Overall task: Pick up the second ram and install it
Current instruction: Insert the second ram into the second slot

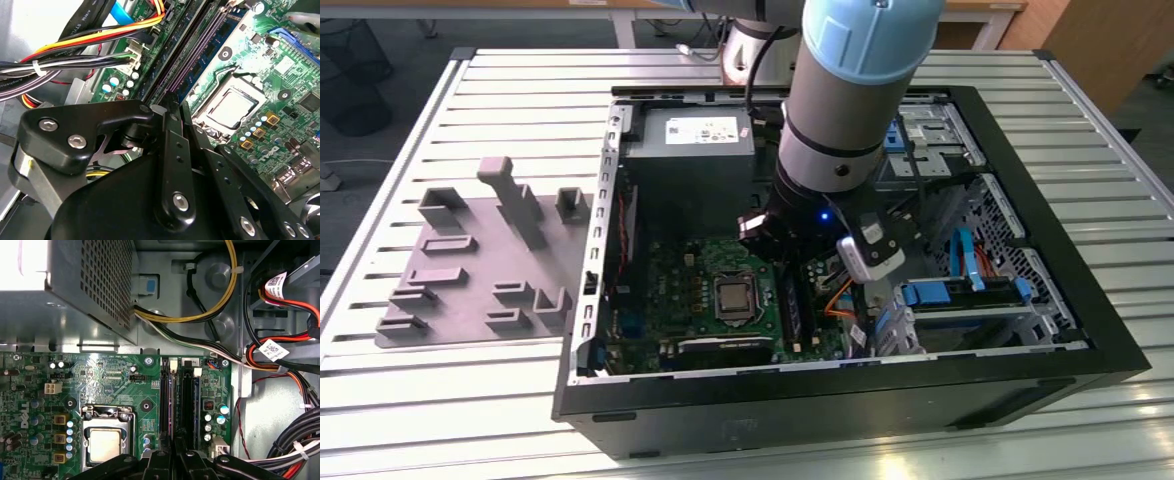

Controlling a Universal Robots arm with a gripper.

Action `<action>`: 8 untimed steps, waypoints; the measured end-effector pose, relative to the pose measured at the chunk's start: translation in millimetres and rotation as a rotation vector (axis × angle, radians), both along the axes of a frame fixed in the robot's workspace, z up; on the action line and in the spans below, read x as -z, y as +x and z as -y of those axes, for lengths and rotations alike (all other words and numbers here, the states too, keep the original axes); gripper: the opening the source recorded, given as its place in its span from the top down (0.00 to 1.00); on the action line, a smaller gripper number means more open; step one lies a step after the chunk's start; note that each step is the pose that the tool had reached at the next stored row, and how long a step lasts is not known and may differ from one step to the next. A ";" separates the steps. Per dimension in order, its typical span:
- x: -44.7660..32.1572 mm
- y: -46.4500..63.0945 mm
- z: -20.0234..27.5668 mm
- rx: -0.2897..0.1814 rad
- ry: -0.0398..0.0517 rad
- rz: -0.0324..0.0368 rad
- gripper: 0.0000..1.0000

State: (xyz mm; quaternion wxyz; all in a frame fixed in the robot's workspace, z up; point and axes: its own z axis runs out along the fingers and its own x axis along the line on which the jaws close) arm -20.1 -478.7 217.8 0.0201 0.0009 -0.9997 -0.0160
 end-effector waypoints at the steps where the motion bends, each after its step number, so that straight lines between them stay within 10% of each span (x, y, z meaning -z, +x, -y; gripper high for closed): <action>1: 0.1 0.0 0.0 0.000 0.0002 0.0001 0.86; 8: 1.5 0.7 -0.1 0.000 0.0005 0.0001 0.86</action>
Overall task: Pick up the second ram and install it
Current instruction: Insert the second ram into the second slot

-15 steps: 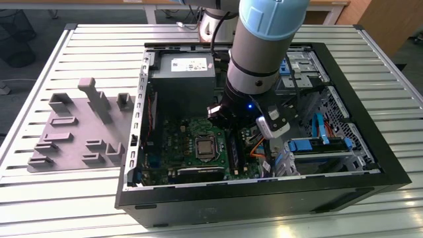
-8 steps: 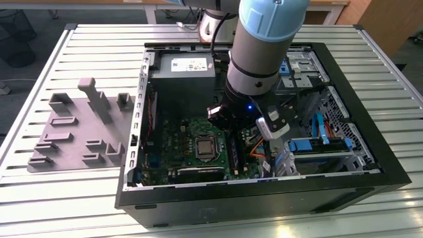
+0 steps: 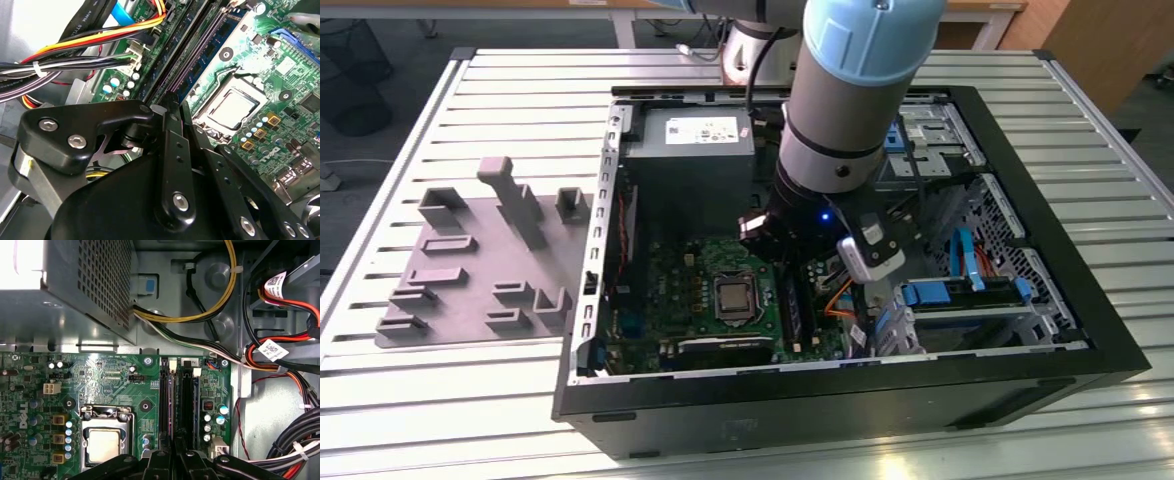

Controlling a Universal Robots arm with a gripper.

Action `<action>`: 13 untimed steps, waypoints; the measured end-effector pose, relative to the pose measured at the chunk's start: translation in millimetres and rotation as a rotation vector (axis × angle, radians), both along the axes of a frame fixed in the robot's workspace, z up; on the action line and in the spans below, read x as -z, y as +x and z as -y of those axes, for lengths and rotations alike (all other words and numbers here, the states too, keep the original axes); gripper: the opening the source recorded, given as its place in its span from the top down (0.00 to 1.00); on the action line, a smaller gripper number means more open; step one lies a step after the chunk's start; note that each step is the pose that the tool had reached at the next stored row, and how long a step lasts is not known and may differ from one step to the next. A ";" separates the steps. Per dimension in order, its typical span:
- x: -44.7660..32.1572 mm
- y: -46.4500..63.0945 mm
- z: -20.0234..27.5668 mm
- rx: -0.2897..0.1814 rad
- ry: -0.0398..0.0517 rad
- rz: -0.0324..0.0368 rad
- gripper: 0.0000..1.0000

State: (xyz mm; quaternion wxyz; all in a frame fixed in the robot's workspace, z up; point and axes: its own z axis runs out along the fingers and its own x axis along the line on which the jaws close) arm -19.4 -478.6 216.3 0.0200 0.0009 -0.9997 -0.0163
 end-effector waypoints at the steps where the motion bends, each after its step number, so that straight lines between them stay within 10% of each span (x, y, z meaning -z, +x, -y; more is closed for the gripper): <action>1: 0.5 0.0 0.0 0.000 -0.0001 0.0000 0.86; 13: 2.9 0.0 0.1 0.000 -0.0002 -0.0002 0.86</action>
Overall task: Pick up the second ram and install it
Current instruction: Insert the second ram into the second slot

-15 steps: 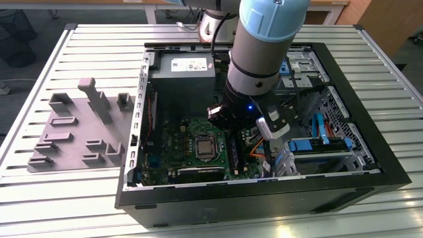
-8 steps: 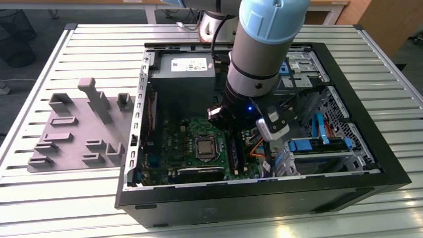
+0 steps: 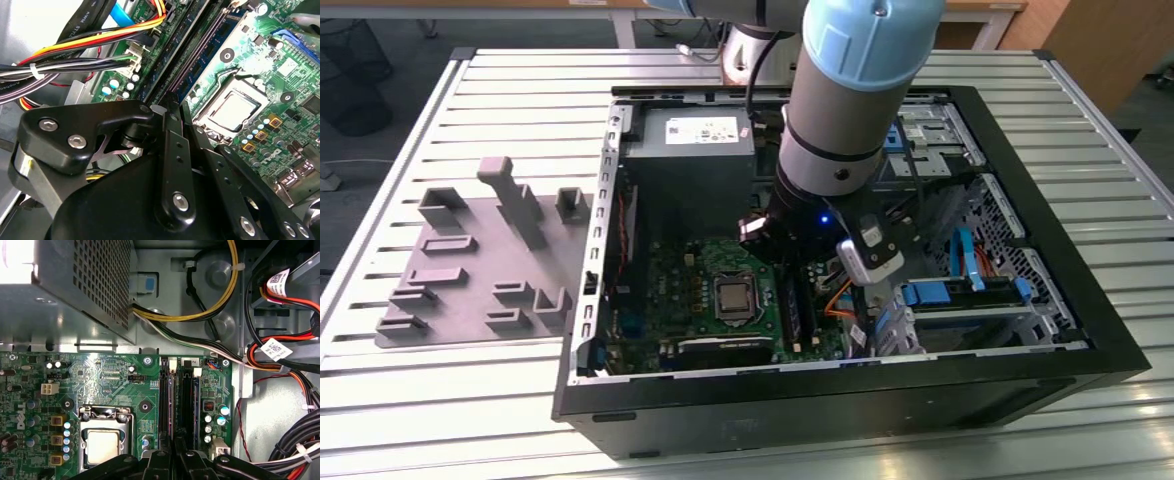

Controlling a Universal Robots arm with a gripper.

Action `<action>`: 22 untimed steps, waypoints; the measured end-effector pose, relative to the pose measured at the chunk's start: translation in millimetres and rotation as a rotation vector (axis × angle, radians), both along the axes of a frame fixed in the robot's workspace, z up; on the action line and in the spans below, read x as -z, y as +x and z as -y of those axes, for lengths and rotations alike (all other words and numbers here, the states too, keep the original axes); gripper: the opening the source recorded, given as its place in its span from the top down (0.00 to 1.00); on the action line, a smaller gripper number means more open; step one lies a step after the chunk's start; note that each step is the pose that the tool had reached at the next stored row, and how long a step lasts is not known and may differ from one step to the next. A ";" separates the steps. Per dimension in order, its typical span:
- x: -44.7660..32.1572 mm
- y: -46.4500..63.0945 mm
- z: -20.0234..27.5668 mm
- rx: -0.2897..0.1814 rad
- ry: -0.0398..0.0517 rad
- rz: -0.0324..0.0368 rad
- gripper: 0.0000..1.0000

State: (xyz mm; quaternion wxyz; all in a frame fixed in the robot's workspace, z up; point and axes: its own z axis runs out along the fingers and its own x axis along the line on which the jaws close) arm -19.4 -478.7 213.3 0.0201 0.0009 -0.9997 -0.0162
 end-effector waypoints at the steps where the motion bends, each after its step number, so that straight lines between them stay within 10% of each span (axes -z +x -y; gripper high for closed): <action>1: 0.1 0.0 0.0 0.000 -0.0001 0.0000 0.86; 22: -0.5 1.5 0.8 0.009 -0.0001 -0.0001 0.86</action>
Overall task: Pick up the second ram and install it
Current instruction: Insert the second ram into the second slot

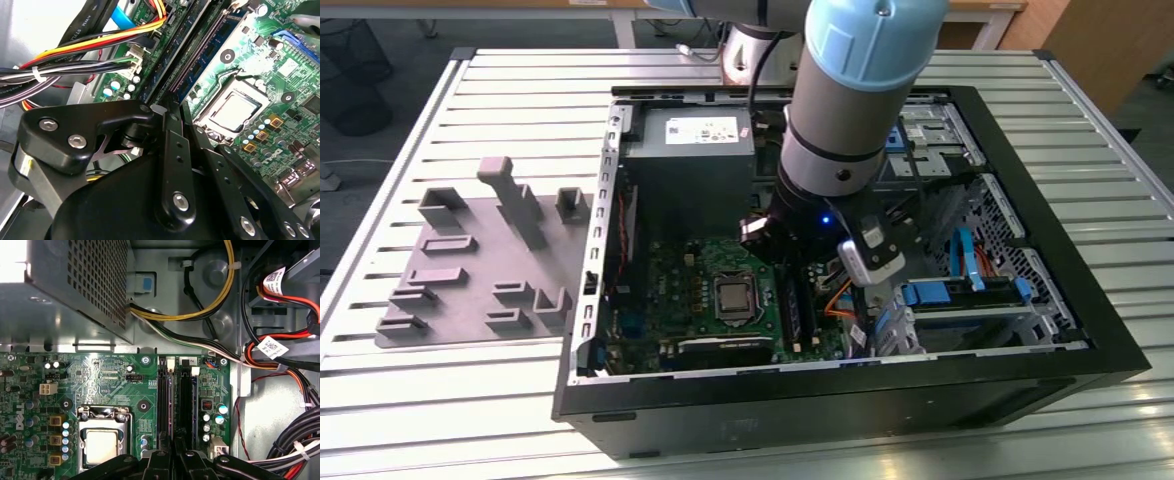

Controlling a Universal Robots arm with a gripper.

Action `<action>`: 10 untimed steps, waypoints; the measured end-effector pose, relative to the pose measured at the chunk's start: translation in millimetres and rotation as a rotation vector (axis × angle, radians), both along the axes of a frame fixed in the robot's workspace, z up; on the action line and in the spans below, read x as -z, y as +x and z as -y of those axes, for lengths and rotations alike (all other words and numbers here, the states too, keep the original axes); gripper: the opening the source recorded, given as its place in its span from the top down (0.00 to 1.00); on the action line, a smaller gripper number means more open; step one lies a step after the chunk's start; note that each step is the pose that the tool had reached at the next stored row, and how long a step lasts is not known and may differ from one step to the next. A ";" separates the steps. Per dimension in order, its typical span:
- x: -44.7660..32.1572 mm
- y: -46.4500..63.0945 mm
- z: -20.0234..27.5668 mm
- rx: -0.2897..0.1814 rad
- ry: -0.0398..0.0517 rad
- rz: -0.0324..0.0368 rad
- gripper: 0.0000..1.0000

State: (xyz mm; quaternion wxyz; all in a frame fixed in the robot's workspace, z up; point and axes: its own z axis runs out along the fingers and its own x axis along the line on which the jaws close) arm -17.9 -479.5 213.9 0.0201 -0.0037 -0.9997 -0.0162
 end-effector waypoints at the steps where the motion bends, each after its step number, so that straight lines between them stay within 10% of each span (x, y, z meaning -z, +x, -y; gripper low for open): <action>1: 0.1 0.1 0.0 0.001 0.0000 0.0000 0.86; 10: 2.9 0.2 0.0 0.002 -0.0002 0.0000 0.86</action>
